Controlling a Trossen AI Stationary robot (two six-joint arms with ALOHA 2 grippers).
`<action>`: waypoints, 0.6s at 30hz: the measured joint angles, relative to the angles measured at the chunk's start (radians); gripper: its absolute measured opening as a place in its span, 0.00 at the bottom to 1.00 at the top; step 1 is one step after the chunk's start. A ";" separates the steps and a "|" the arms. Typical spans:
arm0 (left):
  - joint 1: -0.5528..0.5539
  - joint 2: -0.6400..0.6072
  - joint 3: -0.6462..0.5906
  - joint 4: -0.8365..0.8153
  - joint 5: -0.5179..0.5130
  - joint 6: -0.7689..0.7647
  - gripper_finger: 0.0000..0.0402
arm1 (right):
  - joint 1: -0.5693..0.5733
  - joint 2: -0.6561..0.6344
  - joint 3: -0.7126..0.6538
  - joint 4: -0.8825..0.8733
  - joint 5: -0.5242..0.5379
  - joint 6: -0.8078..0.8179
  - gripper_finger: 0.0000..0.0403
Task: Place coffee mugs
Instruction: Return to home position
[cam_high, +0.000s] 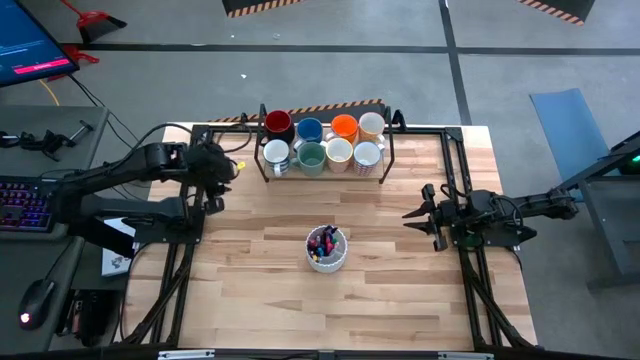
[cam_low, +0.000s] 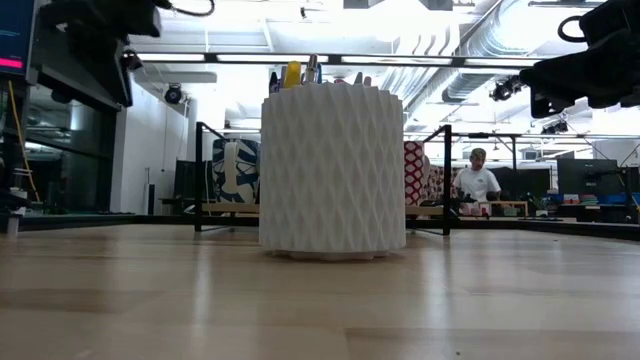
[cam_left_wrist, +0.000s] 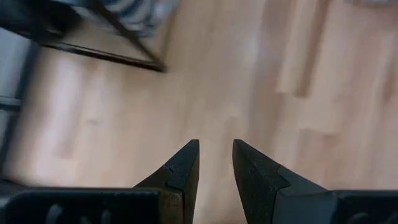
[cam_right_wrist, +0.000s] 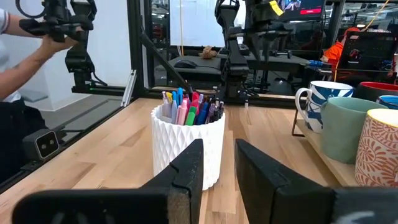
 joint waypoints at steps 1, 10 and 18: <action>0.002 -0.015 0.000 -0.008 -0.032 0.037 0.22 | 0.000 0.000 0.000 0.000 0.000 0.000 0.19; -0.009 -0.157 -0.017 0.299 -0.075 -0.308 0.22 | 0.000 0.000 0.000 0.000 0.000 0.000 0.19; -0.127 -0.397 -0.351 1.051 0.247 -0.260 0.22 | 0.000 0.000 0.000 0.000 0.000 0.000 0.19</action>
